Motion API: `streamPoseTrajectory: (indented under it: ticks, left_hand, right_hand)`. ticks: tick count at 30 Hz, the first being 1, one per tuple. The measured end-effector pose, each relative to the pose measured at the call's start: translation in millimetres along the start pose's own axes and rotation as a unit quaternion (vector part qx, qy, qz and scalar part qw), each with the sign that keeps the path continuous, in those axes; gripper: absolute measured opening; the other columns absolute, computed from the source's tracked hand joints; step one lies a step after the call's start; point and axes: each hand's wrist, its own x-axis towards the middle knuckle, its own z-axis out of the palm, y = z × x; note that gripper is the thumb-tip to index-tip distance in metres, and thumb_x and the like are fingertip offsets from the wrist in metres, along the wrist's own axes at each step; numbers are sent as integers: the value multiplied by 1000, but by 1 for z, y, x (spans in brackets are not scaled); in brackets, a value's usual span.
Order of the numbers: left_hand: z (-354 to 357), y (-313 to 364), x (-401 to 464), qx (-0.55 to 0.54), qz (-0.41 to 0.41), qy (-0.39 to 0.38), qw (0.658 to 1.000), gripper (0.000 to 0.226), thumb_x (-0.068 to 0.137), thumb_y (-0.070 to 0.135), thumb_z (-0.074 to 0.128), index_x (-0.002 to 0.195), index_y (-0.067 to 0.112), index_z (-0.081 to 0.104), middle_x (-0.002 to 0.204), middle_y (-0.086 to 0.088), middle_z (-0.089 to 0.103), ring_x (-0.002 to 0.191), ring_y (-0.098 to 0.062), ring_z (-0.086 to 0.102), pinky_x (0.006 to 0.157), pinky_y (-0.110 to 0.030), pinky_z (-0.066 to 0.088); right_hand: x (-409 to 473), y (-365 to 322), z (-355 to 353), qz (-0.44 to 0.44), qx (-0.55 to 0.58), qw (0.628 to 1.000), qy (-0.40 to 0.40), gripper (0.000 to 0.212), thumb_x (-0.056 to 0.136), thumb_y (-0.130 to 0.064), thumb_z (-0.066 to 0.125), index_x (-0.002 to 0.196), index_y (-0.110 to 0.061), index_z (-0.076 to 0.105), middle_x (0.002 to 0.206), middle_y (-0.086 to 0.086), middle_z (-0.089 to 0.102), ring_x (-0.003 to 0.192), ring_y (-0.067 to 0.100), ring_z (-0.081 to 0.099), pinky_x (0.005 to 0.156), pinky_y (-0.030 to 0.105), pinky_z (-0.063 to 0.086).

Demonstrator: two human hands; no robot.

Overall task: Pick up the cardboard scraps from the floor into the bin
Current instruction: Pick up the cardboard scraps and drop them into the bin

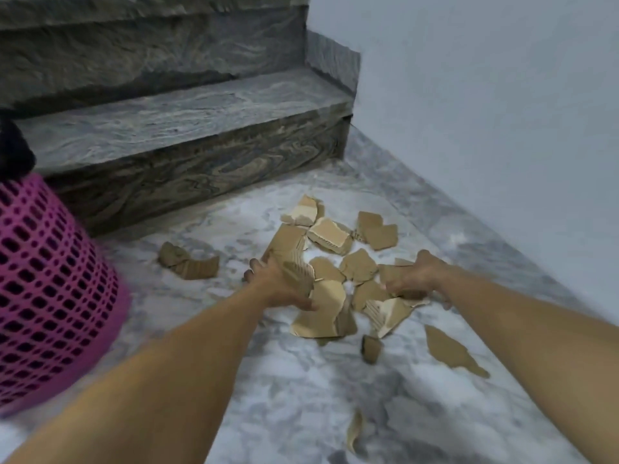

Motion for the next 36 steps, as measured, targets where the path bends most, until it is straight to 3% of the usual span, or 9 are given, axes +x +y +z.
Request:
streamPoseTrajectory:
  ticks: [3, 6, 11, 16, 22, 29, 31, 34, 36]
  left_hand:
    - [20, 7, 18, -15, -31, -26, 999, 159, 40, 69, 84, 151, 13, -16, 156, -22, -15, 143, -48, -4, 117, -57, 13]
    - [34, 17, 20, 7, -21, -34, 999, 157, 40, 71, 82, 151, 15, -14, 157, -21, -21, 145, -43, -13, 116, -59, 11]
    - [49, 28, 17, 85, -25, 19, 996, 141, 44, 63, 85, 147, 17, 2, 153, -21, 2, 143, -37, 5, 115, -50, 20]
    - [47, 31, 26, -49, -54, 37, 997, 127, 47, 38, 94, 140, 11, 12, 144, -16, 13, 136, -32, 28, 112, -35, 36]
    - [45, 28, 27, -184, -25, 55, 981, 109, 55, 13, 91, 134, 15, 15, 132, -15, 38, 122, -32, 47, 96, -34, 46]
    - [45, 25, 31, -303, -56, 77, 948, 99, 55, 8, 90, 130, 11, 25, 120, -14, 56, 117, -32, 54, 97, -41, 50]
    - [45, 22, 34, -306, -51, 64, 948, 95, 47, 10, 94, 127, 7, 41, 117, -11, 61, 112, -29, 58, 92, -39, 54]
    - [46, 19, 36, -311, -47, 45, 948, 76, 44, 9, 96, 113, 5, 63, 107, -10, 69, 104, -28, 64, 87, -39, 57]
    - [48, 17, 36, -321, -46, 42, 945, 75, 44, 7, 95, 112, 5, 63, 107, -11, 70, 104, -28, 64, 88, -40, 57]
  right_hand:
    - [16, 0, 15, -19, -77, 997, -15, 144, 51, -63, 85, 156, -15, -1, 163, 11, 6, 149, 34, 11, 118, 44, 23]
    - [23, -1, 33, -33, -150, 987, -42, 147, 44, -68, 84, 155, -28, -3, 162, 14, -11, 148, 40, -7, 118, 53, 12]
    - [23, 3, 49, -69, -139, 988, 19, 130, 39, -58, 90, 146, -30, 21, 147, 16, 24, 138, 39, 21, 109, 49, 32]
    - [23, 0, 48, -103, -73, 991, 35, 101, 48, -39, 94, 134, -29, 42, 130, 9, 34, 112, 30, 51, 90, 33, 46]
    - [23, -5, 42, -115, -98, 988, 1, 99, 43, -51, 93, 126, -30, 44, 126, 5, 41, 109, 26, 51, 93, 38, 48]
    - [25, -8, 36, -24, 70, 996, 38, 96, 58, -45, 87, 129, -5, 38, 119, 9, 56, 107, 24, 57, 82, 34, 53]
    - [23, -11, 41, 3, 82, 996, 24, 92, 41, -40, 88, 117, -3, 52, 108, 9, 63, 97, 23, 63, 76, 34, 57]
    - [23, -17, 49, 6, 78, 997, 8, 52, 48, -29, 87, 90, -8, 64, 93, 6, 67, 91, 22, 66, 72, 28, 56]
    - [22, -21, 53, 9, 84, 996, -8, 55, 37, -29, 88, 83, -8, 67, 90, 7, 69, 95, 24, 66, 81, 32, 57]
